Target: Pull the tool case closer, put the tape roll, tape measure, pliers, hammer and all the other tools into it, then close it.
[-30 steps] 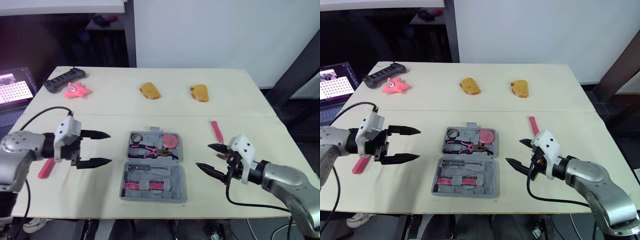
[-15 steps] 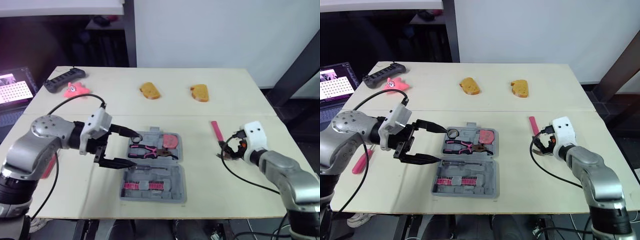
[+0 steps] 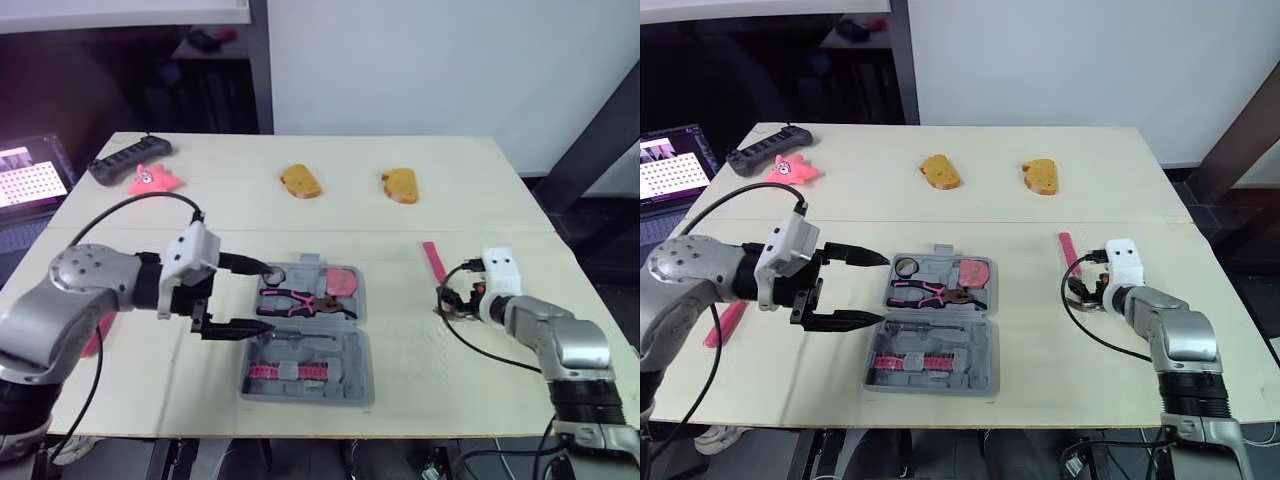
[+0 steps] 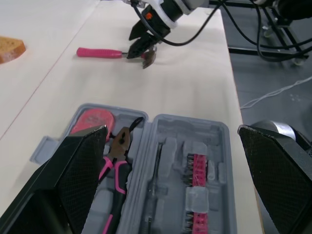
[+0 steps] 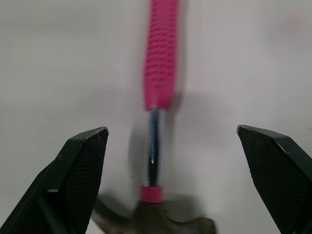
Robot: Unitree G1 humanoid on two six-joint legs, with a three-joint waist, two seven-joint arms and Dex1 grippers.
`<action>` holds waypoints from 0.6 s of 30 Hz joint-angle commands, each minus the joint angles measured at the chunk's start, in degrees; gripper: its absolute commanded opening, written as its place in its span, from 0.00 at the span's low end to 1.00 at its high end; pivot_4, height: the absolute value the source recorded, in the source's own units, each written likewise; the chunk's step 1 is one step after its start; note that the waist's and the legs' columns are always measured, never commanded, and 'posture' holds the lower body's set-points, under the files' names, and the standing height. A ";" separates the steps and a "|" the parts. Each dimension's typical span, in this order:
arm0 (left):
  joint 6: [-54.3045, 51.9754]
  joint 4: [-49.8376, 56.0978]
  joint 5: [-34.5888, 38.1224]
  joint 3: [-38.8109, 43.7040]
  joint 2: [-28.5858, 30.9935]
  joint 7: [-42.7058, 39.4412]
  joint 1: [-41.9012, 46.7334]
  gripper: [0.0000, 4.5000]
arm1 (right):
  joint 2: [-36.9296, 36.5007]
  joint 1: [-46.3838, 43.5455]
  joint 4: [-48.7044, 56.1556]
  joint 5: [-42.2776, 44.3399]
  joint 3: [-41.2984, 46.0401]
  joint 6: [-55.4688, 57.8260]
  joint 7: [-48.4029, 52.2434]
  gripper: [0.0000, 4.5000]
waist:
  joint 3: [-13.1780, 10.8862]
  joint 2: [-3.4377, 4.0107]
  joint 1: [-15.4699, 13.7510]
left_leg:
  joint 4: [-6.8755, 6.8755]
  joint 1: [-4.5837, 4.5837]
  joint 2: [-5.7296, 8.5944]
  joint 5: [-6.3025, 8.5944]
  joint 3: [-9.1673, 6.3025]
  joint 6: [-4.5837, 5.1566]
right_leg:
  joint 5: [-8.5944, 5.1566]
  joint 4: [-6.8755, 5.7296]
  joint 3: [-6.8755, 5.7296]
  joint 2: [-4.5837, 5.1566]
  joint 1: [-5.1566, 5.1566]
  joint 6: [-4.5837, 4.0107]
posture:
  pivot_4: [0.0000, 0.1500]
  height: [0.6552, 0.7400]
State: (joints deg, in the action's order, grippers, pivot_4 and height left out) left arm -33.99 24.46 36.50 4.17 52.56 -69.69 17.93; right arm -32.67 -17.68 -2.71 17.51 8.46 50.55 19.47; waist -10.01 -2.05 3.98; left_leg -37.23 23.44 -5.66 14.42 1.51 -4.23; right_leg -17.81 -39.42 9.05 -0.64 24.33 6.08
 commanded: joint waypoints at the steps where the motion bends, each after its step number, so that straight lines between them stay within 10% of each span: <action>1: 2.04 0.37 -1.05 1.84 1.25 -0.04 -2.05 1.00 | 0.83 -0.60 -1.67 -1.18 0.18 -2.30 -0.07 1.00 | 0.00 0.00 0.00 | 0.00 0.00 0.00 0.00 0.00 0.00 | 0.00 0.00 0.00 0.00 0.00 0.00 | 1.00 0.62; 5: 2.02 0.58 -0.41 2.48 0.90 0.83 -3.21 1.00 | 1.14 -1.12 -4.80 -2.43 -0.65 -3.17 -0.45 0.80 | 0.00 0.00 0.01 | -0.01 0.00 0.00 0.00 0.00 0.00 | 0.00 0.00 0.00 0.00 0.00 -0.01 | 1.00 0.62; 12: 2.65 0.45 -0.77 2.64 0.93 1.34 -3.88 1.00 | 2.54 -0.70 -2.55 -0.93 1.07 -0.43 -0.24 0.05 | 0.00 0.00 -0.01 | -0.01 0.00 0.00 0.00 0.00 0.00 | 0.00 0.00 0.00 0.00 -0.01 0.00 | 1.00 0.62; 18: 3.80 -1.40 -1.36 2.26 0.64 1.09 -3.81 1.00 | -0.70 -2.77 1.53 -1.50 0.51 -0.93 2.41 0.02 | -0.08 0.13 0.00 | 0.00 0.00 0.00 0.00 0.00 0.00 | 0.00 0.00 0.00 0.00 0.00 0.00 | 1.00 0.62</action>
State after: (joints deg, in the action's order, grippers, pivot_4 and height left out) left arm -31.62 22.97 35.44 5.37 53.06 -68.53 13.90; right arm -31.48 -18.71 -4.68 16.00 7.90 50.11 20.91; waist -10.09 -1.92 3.99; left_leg -37.24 23.44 -5.66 14.42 1.52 -4.23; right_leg -17.81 -39.42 9.05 -0.64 24.34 6.07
